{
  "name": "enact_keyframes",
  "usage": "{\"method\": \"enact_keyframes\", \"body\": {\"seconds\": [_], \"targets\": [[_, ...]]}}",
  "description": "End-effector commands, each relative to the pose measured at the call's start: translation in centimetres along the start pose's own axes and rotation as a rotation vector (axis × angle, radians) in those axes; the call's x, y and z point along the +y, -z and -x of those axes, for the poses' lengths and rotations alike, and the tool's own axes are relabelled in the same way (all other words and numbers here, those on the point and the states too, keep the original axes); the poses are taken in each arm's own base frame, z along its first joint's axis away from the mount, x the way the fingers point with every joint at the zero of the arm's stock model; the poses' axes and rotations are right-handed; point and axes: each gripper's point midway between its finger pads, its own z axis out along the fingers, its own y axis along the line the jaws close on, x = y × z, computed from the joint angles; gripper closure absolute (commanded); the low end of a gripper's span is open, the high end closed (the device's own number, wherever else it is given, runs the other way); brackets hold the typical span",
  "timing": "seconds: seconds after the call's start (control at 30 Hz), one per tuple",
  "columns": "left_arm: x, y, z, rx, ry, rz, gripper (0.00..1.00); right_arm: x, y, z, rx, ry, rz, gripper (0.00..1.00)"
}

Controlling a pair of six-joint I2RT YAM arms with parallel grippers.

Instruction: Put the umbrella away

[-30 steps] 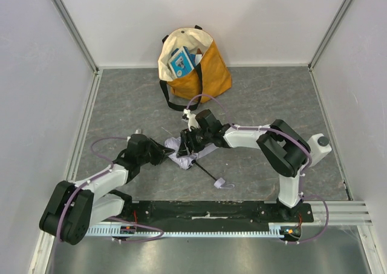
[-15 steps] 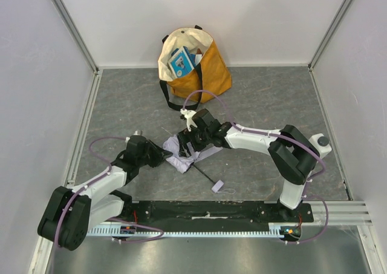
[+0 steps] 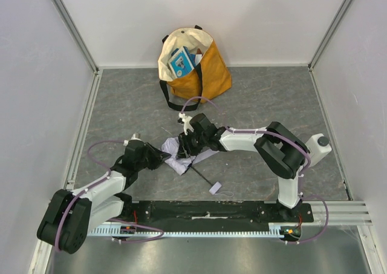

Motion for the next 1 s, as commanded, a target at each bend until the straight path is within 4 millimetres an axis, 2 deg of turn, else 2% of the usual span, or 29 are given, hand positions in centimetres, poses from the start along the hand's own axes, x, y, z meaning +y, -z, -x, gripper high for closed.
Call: {"method": "enact_keyframes", "body": {"seconds": [0.0,0.07,0.17,0.33,0.37,0.47,0.5,0.57,0.6,0.63,0.97], "targets": [[1.3,-0.1,-0.7,0.014,-0.043,0.01,0.98,-0.2,-2.2,-2.3,0.045,-0.033,0.046,0.63],[1.2,-0.1,-0.6,0.007,-0.047,-0.007,0.98,0.1,-2.6,-2.7,0.052,-0.049,0.08,0.74],[1.0,-0.1,-0.5,-0.002,-0.057,-0.025,0.98,0.4,-2.7,-3.4,0.056,-0.09,0.13,1.0],[0.8,0.2,-0.7,-0.012,-0.07,-0.072,0.96,0.7,-1.6,-3.3,0.037,-0.213,0.247,1.0],[0.7,0.4,-0.7,-0.017,-0.072,-0.086,0.89,1.0,-1.3,-3.3,0.037,-0.225,0.276,1.0],[0.3,0.8,-0.6,-0.038,-0.069,-0.121,0.59,1.8,-0.6,-2.8,0.035,-0.238,0.331,1.0],[0.1,0.9,-0.6,-0.037,-0.071,-0.131,0.53,2.0,-0.4,-2.5,0.035,-0.244,0.343,1.0],[-0.3,1.2,-0.5,-0.045,-0.074,-0.151,0.24,2.5,0.0,-2.1,0.034,-0.243,0.366,1.0],[-0.5,1.2,-0.4,-0.046,-0.073,-0.157,0.13,2.8,0.2,-1.8,0.031,-0.243,0.378,1.0],[-0.6,1.3,-0.5,-0.043,-0.072,-0.163,0.09,3.1,0.4,-1.5,0.031,-0.242,0.389,1.0],[-3.3,0.6,0.3,-0.045,-0.068,-0.234,0.05,7.1,3.1,1.0,0.012,-0.242,0.558,1.0]]}}
